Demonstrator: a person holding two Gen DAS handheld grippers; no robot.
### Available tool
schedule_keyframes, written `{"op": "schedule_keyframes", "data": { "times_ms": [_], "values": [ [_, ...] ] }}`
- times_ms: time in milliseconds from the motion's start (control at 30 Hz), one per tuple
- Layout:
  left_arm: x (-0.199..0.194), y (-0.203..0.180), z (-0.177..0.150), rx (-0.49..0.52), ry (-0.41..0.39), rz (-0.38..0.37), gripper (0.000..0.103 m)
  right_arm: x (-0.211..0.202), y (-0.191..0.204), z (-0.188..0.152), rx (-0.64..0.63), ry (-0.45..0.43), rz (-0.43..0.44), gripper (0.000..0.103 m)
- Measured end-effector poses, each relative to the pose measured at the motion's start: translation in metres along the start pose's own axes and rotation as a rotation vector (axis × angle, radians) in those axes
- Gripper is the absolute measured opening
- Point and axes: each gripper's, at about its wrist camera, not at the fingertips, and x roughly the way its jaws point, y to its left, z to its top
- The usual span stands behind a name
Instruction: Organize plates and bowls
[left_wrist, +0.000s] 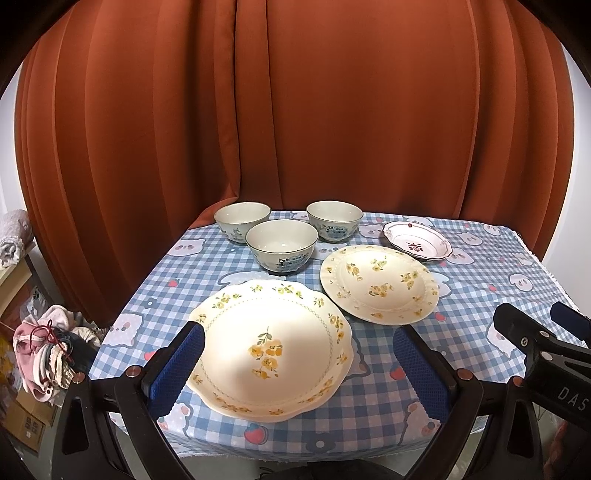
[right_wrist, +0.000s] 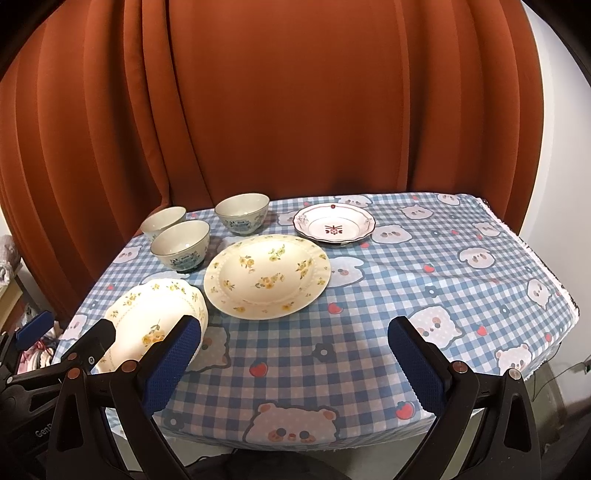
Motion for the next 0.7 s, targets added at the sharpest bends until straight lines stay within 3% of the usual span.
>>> {"op": "schedule_keyframes", "data": {
  "times_ms": [667, 700],
  "values": [
    [0.0065, 0.0028, -0.0019, 0.015, 0.01, 0.004, 0.102, 0.0059, -0.0048, -0.0021, 0.004, 0.012, 0.007, 0.102],
    [0.0036, 0.0017, -0.0035, -0.038, -0.028, -0.027, 0.102, 0.0063, -0.0052, -0.0021, 0.003, 0.015, 0.002, 0.102]
  ]
}}
